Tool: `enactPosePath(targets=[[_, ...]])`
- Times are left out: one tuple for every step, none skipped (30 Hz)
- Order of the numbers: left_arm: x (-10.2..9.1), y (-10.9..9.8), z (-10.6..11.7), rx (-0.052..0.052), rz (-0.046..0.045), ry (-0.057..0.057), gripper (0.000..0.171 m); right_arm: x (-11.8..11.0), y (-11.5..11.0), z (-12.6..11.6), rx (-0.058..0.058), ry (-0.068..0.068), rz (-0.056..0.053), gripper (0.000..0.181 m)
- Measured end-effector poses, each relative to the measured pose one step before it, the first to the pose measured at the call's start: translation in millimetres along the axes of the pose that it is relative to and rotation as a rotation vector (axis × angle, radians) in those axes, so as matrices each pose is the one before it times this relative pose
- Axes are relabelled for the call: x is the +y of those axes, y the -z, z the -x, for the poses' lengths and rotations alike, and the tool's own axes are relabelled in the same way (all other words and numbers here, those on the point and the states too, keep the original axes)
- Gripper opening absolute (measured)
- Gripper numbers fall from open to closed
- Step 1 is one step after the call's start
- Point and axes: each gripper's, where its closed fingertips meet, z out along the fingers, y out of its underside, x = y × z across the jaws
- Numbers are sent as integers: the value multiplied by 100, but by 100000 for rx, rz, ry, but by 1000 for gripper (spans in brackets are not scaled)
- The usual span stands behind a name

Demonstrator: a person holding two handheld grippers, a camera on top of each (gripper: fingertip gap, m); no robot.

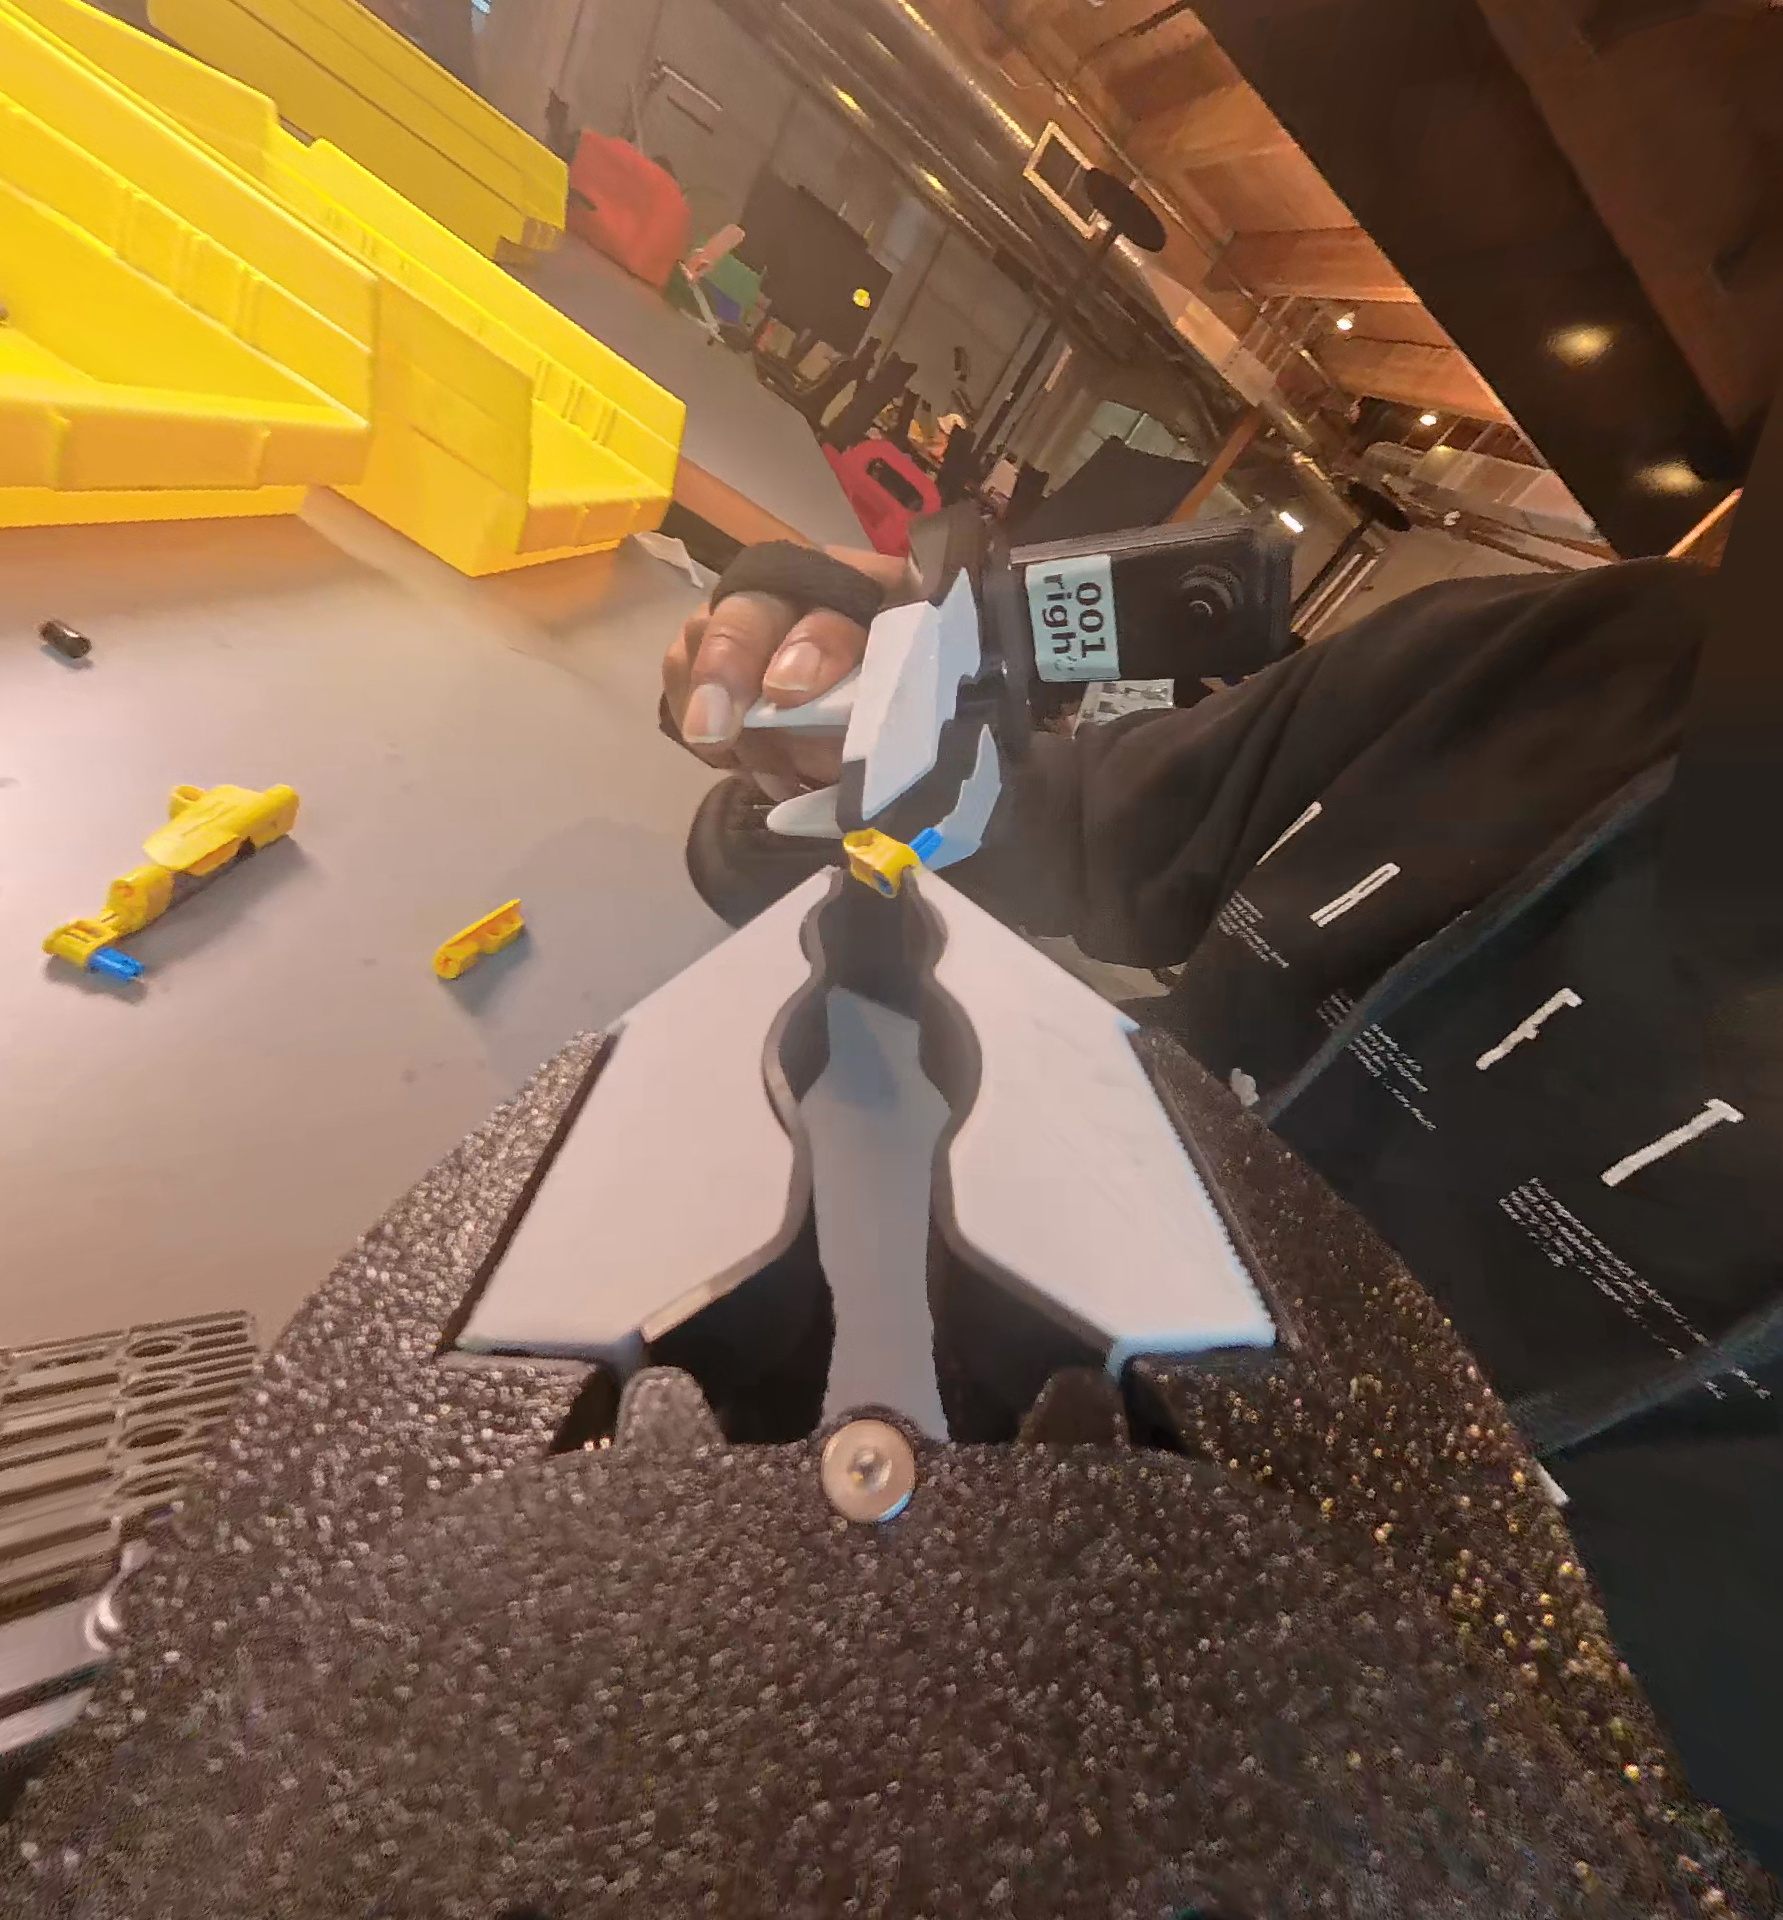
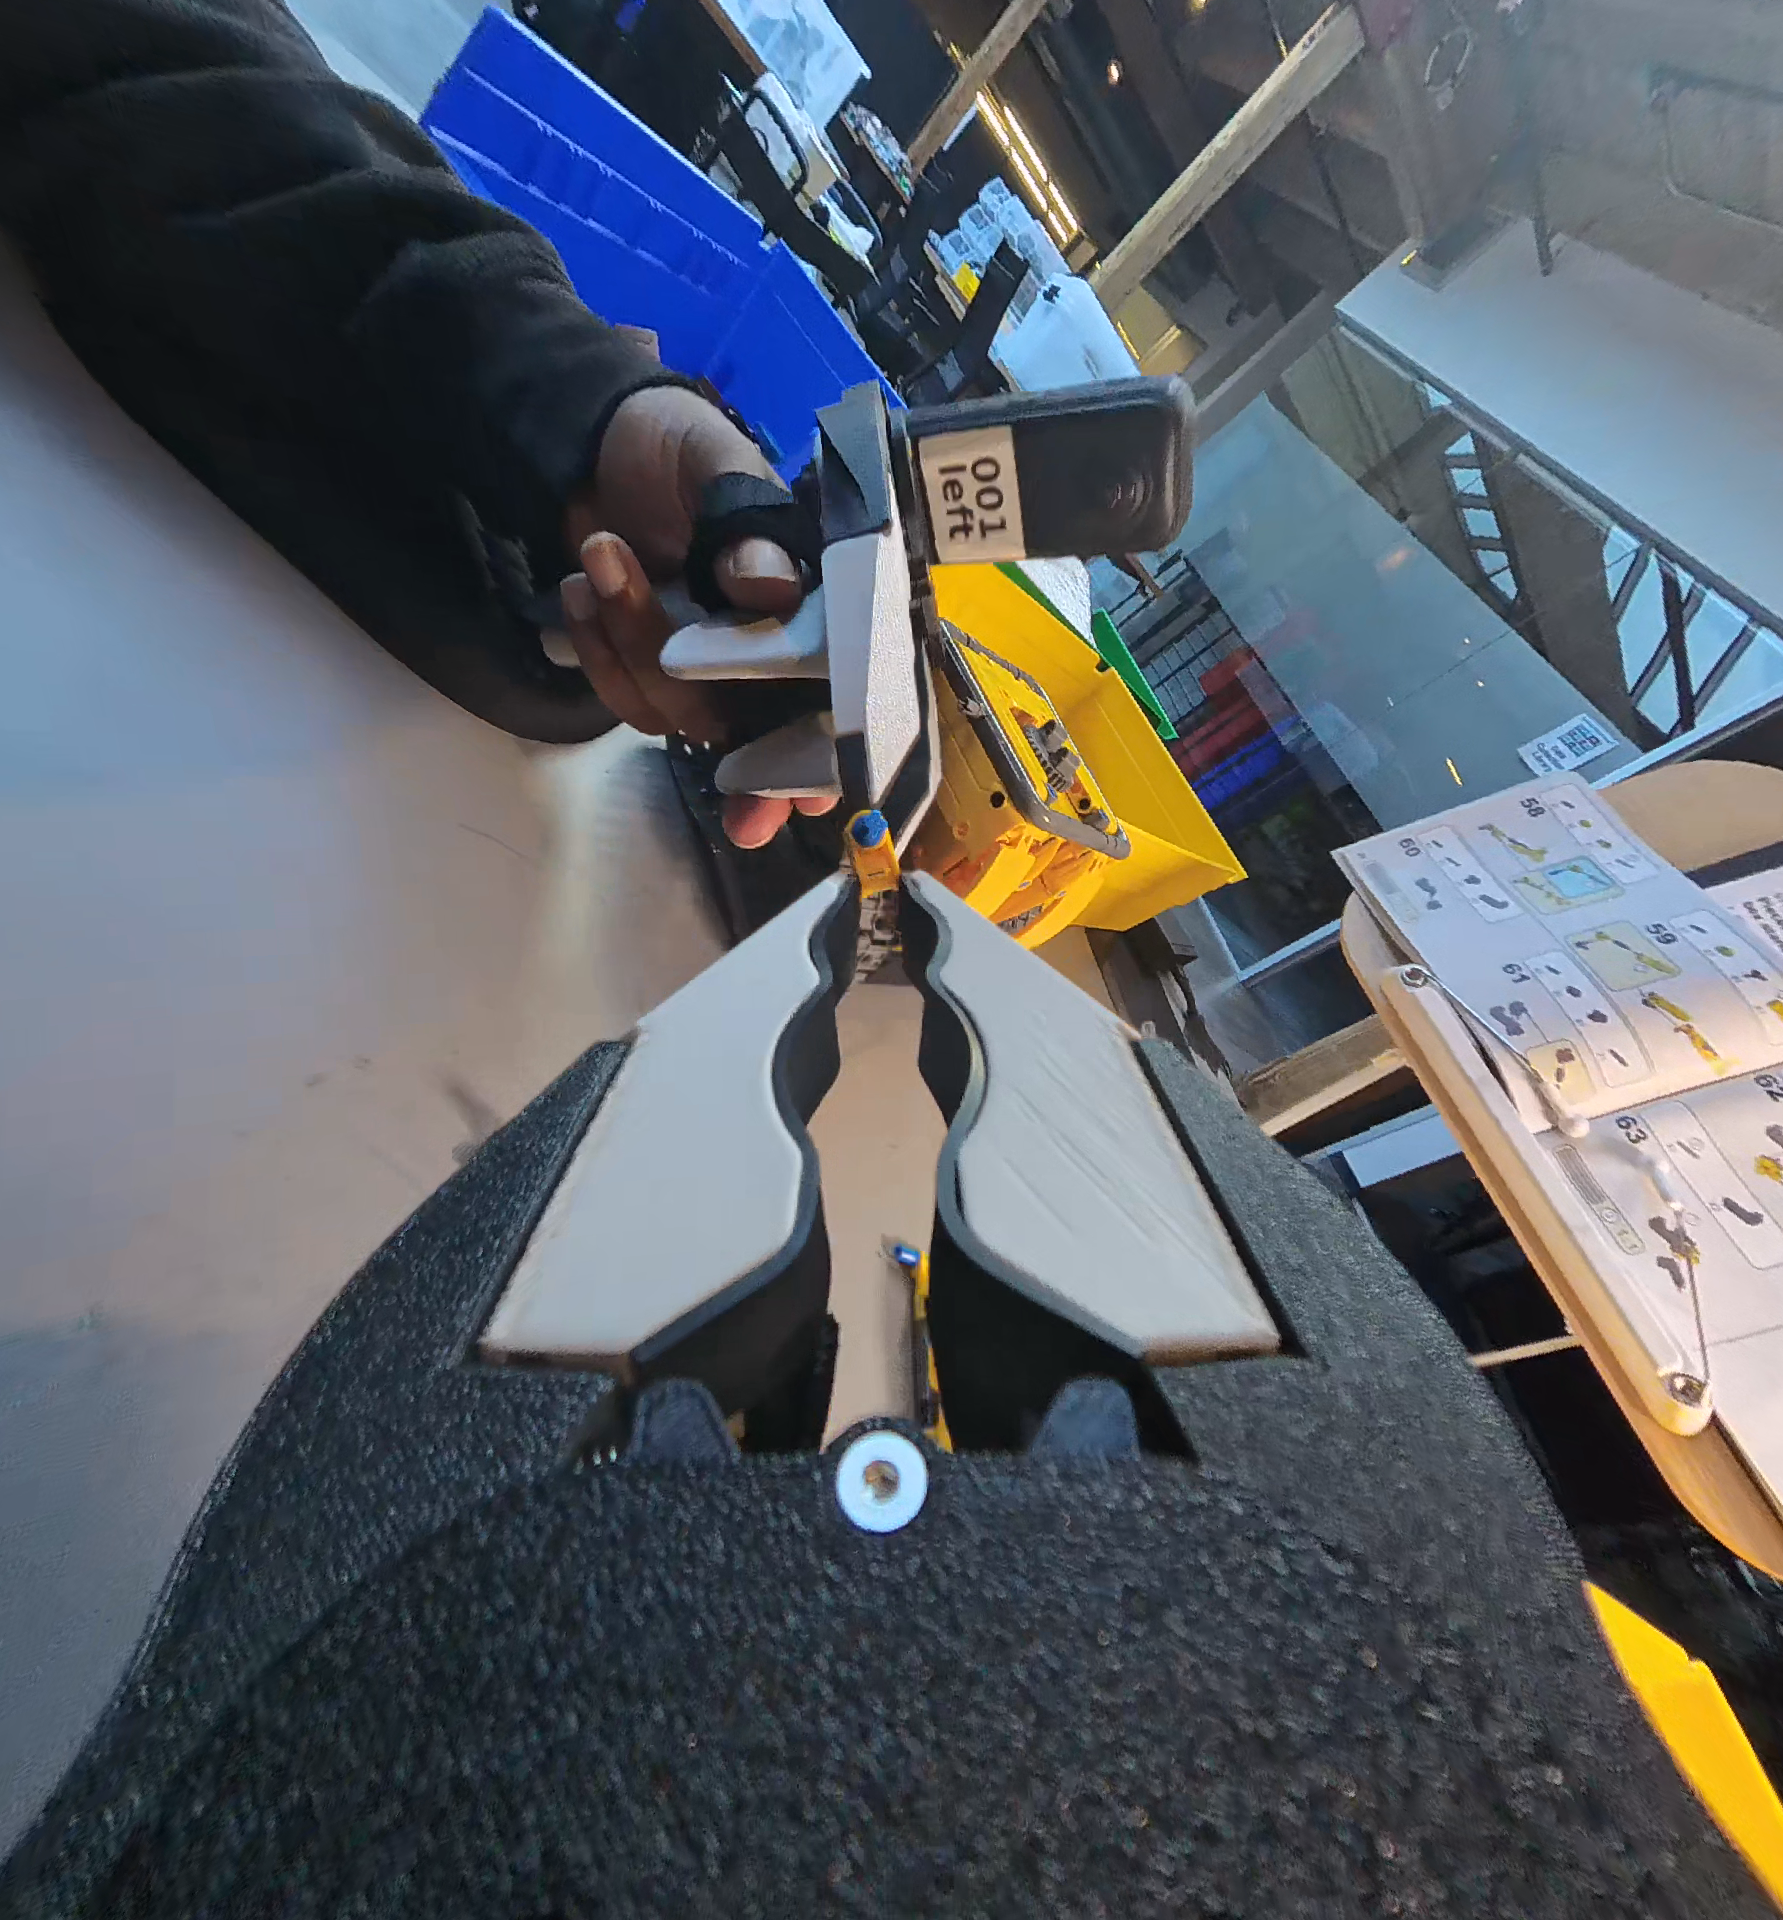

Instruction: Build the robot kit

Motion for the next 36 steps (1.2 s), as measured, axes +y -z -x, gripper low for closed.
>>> enactPosePath(targets=[[47, -5, 208, -1763, 459, -709, 8, 222, -69, -9, 413, 927, 1209, 8], [57, -10, 128, -1113, 450, -609, 8, 225, -63, 16, 264, 685, 1252, 8], [22, -14, 27, -287, 190, -14, 10, 243, -88, 42, 65, 458, 1295, 7], [-5, -14, -4, 32, -87, 373, 13, 257, -76, 49, -21, 661, 1365, 8], [-23, -29, 109, -701, -88, 325, 17, 173, -52, 36, 218, 822, 924, 7], [47, -65, 158, -1270, 212, -233, 20, 143, -68, 32, 168, 424, 868, 7], [95, -113, 86, -1089, 507, -656, 21, 118, -100, 65, -142, 246, 909, 8], [149, -156, 72, -1027, 803, -524, 21, 71, -80, 70, -30, 477, 571, 8], [143, -121, 140, -1444, 866, -616, 21, 70, -52, 61, -1, 636, 556, 8], [61, 3, 231, -2020, 491, -1179, 17, 37, -22, 27, 62, 307, 269, 8], [25, 51, 125, -1294, 413, -1535, 14, -9, -4, -21, 145, -232, 34, 8], [-62, 43, -10, -428, -71, -768, 13, -69, 22, -78, 356, 40, -230, 8], [-90, 22, -84, 176, -245, -264, 12, -93, 49, -75, 265, -208, -491, 8], [-55, 17, -55, 250, -196, -99, 12, -74, 22, -47, 58, -495, -342, 8], [-43, 31, -63, 409, -227, -48, 11, -77, 30, -33, 189, -168, -498, 7], [-29, 34, -100, 652, -218, -68, 10, -111, 35, -12, -25, -421, -659, 8], [-53, 25, -127, 923, -261, -62, 10, -141, 48, -29, -193, -1090, -970, 8], [-94, 20, -136, 899, -485, 100, 10, -143, 49, -48, -225, -1531, -1086, 8], [-81, 17, -151, 967, -546, 186, 10, -161, 57, -29, -474, -1972, -1249, 8], [-81, 16, -126, 1042, -545, 555, 10, -128, 37, -30, -530, -2421, -1209, 8], [-68, 11, -99, 874, -542, 746, 10, -109, 25, -24, -460, -2404, -1065, 7], [-35, 8, -95, 898, -392, 852, 10, -98, 26, -1, -359, -1715, -968, 7], [-13, 1, -71, 962, -241, 1159, 10, -71, 14, 8, -305, -1006, -672, 8], [-28, -1, -36, 845, -395, 1544, 10, -22, 3, -11, -89, -542, -279, 8], [-18, 14, -31, 914, -459, 1656, 10, -29, -8, 10, -137, -265, -197, 8], [24, 12, -12, 954, -94, 2172, 9, 7, 0, 47, -405, -66, -45, 8], [54, -2, -18, 1131, 39, 2282, 9, 9, -13, 85, -472, -93, -145, 8], [53, -5, 37, 894, 5, 2271, 9, 58, -42, 90, -526, -123, 153, 8], [93, -10, 73, 592, 129, 1827, 9, 93, -58, 98, -457, -54, 292, 9], [123, -16, 43, 569, 432, 1500, 9, 66, -38, 98, -593, -118, 213, 9], [25, -3, 55, 426, -157, 1427, 9, 32, -11, 48, -309, -347, -62, 9], [34, 6, 12, 502, 3, 1380, 9, 20, 9, 56, -722, -594, -9, 8], [48, -14, 42, 295, 85, 1079, 9, 53, 0, 43, -975, -1459, 201, 8], [-26, 10, 92, -243, -331, 594, 9, 92, -3, -47, -777, -2838, 172, 8], [-153, 57, 111, -640, -1013, 99, 8, 69, -4, -166, -673, -5169, -246, 8], [-253, 123, 132, -1015, -1440, -563, 8, 40, -39, -157, -1734, -8538, -458, 8]])
